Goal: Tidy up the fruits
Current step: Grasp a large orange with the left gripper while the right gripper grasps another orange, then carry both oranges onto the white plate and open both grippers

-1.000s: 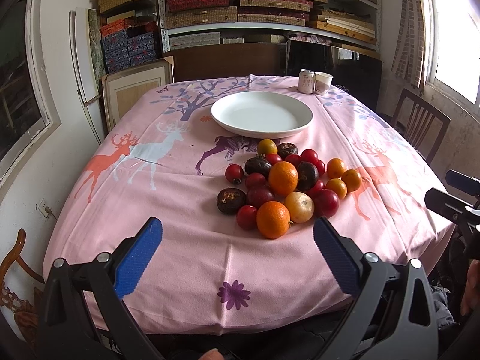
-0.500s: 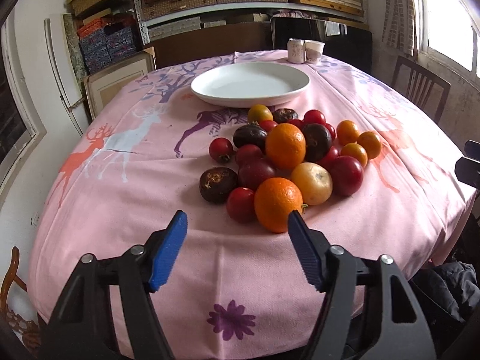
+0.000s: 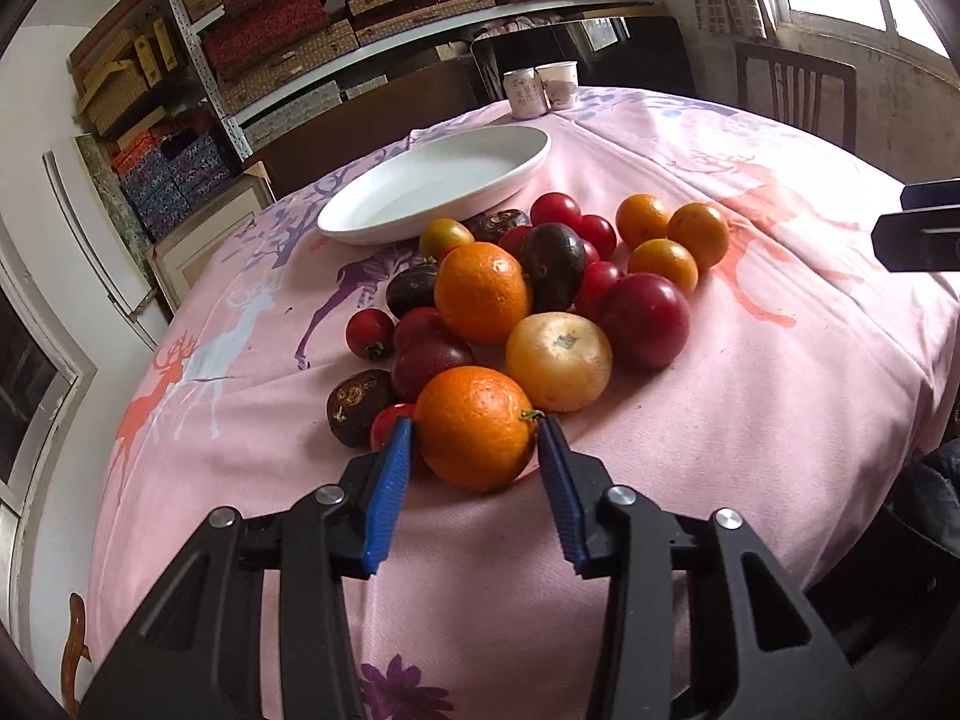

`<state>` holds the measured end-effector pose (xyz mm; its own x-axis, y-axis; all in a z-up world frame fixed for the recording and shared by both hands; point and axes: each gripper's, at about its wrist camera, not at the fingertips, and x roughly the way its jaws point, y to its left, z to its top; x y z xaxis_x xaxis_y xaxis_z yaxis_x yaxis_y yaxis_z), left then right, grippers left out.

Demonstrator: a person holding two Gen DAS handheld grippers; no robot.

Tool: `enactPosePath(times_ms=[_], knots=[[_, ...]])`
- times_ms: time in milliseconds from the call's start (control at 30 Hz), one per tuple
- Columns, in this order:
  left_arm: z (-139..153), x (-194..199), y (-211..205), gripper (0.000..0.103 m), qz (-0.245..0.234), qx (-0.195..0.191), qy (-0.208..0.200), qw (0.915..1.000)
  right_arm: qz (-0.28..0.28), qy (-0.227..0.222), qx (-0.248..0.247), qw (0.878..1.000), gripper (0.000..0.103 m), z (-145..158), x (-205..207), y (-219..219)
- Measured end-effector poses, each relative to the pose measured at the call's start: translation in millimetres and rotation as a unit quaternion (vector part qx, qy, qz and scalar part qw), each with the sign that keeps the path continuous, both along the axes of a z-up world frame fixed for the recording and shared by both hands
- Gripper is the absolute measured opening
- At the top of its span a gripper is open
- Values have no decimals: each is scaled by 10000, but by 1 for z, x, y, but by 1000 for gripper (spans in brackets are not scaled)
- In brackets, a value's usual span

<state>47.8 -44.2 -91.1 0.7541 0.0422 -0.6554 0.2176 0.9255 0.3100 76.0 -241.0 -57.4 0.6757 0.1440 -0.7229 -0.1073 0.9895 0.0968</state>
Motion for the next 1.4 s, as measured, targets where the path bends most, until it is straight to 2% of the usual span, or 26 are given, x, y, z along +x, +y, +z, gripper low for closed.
enactPosePath(times_ms=[100, 167, 233, 300, 400, 567, 667, 767, 900, 1000, 1100, 1133, 1167, 1300, 1400], knots=[[0, 8, 11, 46, -37, -340, 186, 9992, -2, 47, 38, 10000, 99, -2, 2, -1], [0, 10, 12, 48, -12, -340, 155, 9993, 17, 75, 56, 10000, 99, -3, 2, -1], [0, 8, 10, 43, -43, -331, 138, 9993, 42, 73, 37, 10000, 99, -4, 1, 0], [1, 6, 11, 42, -26, -390, 122, 9992, 53, 49, -2, 10000, 99, -4, 2, 1], [10, 1, 20, 42, -23, -735, 152, 9972, 99, -10, -7, 9999, 99, -5, 2, 3], [38, -20, 37, 42, -151, -1210, -216, 9923, 506, -339, -95, 9981, 99, -14, 3, 18], [49, -28, 47, 42, -192, -1542, -325, 9873, 607, -232, -117, 9978, 99, -24, 15, 26], [50, -30, 53, 42, -85, -1645, -284, 9859, 620, -183, 2, 9979, 99, -29, 28, 29], [41, -23, 62, 42, 124, -1615, -70, 9868, 449, -153, -114, 9988, 81, -34, 48, 28], [33, -18, 68, 42, 231, -1626, 52, 9864, 440, -85, -115, 9989, 77, -37, 60, 28], [29, -16, 72, 42, 292, -1620, 73, 9863, 612, -48, -172, 9980, 56, -38, 66, 35], [28, -15, 73, 42, 303, -1632, 81, 9861, 660, -7, -182, 9977, 42, -40, 68, 38], [26, -14, 74, 42, 310, -1646, 98, 9858, 709, 53, -156, 9973, 37, -43, 70, 40], [23, -10, 77, 42, 343, -1700, 160, 9847, 653, 6, 7, 9979, 37, -44, 68, 37], [25, -6, 81, 42, 349, -1776, 146, 9834, 674, -46, 339, 9971, 36, -36, 66, 29]])
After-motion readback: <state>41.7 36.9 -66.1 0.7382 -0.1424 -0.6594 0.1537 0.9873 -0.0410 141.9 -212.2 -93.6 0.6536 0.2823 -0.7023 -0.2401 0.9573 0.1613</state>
